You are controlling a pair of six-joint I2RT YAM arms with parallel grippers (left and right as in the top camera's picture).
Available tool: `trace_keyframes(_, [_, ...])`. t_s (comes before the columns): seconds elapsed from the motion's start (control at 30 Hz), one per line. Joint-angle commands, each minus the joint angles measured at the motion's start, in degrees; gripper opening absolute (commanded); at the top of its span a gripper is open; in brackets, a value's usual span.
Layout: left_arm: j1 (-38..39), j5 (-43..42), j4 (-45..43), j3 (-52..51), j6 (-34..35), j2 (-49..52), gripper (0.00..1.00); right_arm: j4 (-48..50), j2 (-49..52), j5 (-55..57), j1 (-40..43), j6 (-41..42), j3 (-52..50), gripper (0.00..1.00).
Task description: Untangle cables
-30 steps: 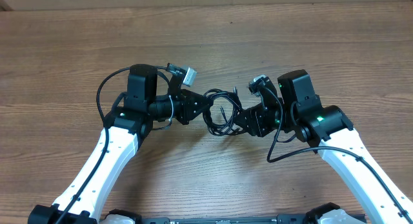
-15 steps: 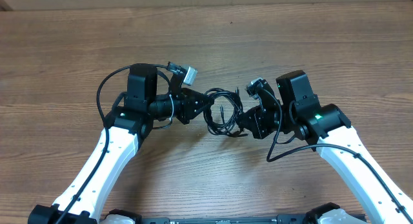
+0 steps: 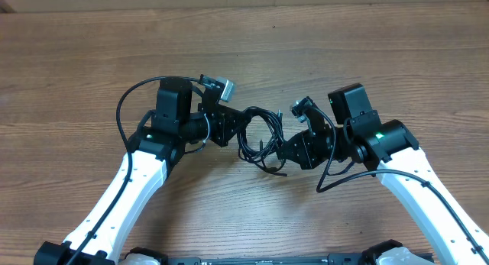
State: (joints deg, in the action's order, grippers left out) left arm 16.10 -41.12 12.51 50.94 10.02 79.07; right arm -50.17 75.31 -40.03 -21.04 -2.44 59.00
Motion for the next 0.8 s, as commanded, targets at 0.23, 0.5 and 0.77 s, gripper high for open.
trace_keyframes(0.23, [2.45, 0.48, -1.22, 1.09, -0.68, -0.66, 0.04, 7.32, -0.66, -12.94, -0.22, 8.2, 1.46, 0.04])
trace_keyframes(0.5, [3.8, -7.23, -2.16, 1.09, -1.07, -0.66, 0.04, 8.87, 0.22, 6.93, -0.22, 21.7, 1.44, 0.04])
trace_keyframes(0.77, [3.82, -13.38, -4.63, 1.09, -1.03, -0.66, 0.04, 14.45, 3.34, 8.52, -0.22, 29.24, 1.44, 0.06])
